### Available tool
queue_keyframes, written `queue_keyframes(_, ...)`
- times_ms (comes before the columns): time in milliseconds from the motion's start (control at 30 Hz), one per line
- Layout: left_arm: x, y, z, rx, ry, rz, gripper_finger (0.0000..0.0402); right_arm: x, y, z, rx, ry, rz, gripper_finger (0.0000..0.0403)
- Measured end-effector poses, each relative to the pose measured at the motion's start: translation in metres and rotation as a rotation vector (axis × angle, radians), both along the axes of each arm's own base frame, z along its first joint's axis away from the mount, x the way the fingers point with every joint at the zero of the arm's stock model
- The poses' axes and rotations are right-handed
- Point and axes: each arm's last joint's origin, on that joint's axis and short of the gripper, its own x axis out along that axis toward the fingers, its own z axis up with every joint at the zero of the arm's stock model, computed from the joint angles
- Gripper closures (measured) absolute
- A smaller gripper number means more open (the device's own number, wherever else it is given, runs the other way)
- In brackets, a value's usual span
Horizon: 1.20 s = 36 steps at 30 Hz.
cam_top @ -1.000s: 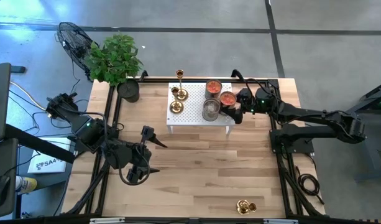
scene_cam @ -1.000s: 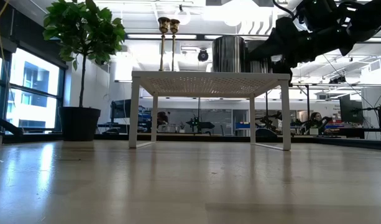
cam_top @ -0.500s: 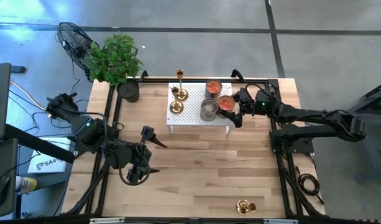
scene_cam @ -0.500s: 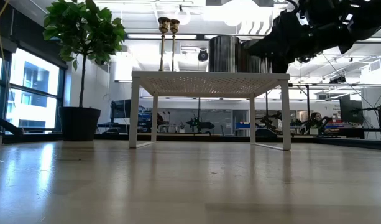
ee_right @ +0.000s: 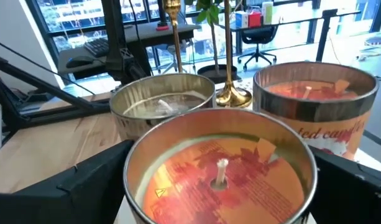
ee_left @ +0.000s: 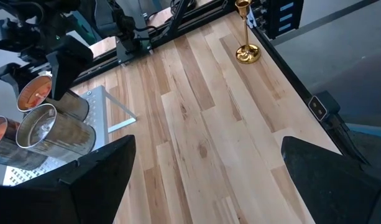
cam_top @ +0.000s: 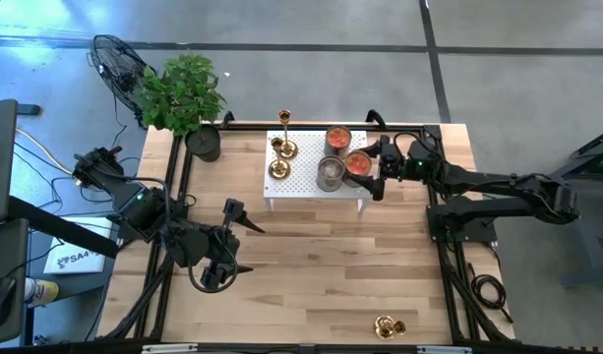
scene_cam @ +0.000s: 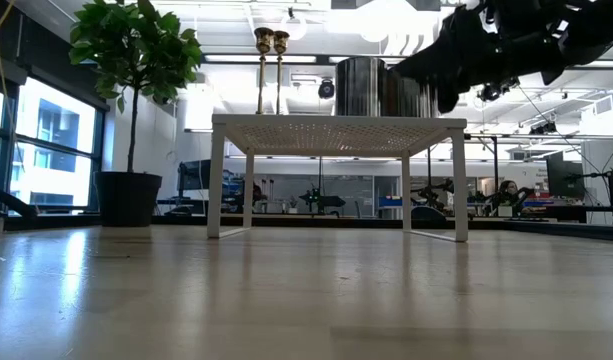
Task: Pick & Place candle stick holders
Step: Put the orange candle on the shelf, then put the gold holder on the shelf
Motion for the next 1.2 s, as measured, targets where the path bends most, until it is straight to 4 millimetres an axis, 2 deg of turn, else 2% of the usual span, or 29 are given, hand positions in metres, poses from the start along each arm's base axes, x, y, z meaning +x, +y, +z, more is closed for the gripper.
queue_keyframes(300, 0.000, 0.000, 0.000, 0.000, 0.000, 0.000, 0.0004, 0.001, 0.000, 0.007, -0.060, -0.059, 0.024, 0.0003)
queue_keyframes(700, 0.000, 0.000, 0.000, 0.001, 0.000, 0.001, 0.0004, 0.000, 0.002, 0.026, -0.150, -0.245, 0.060, 0.0003)
queue_keyframes(833, 0.000, 0.000, 0.000, 0.001, 0.001, 0.001, 0.0004, -0.003, 0.005, 0.031, -0.230, -0.267, 0.111, 0.0003)
queue_keyframes(1000, 0.000, 0.000, 0.000, -0.004, 0.002, 0.000, 0.0004, -0.008, 0.019, 0.040, -0.326, -0.314, 0.222, 0.0003)
queue_keyframes(1200, 0.002, -0.002, -0.002, -0.034, 0.021, -0.019, 0.0004, -0.011, 0.050, 0.047, -0.393, -0.356, 0.360, 0.0003)
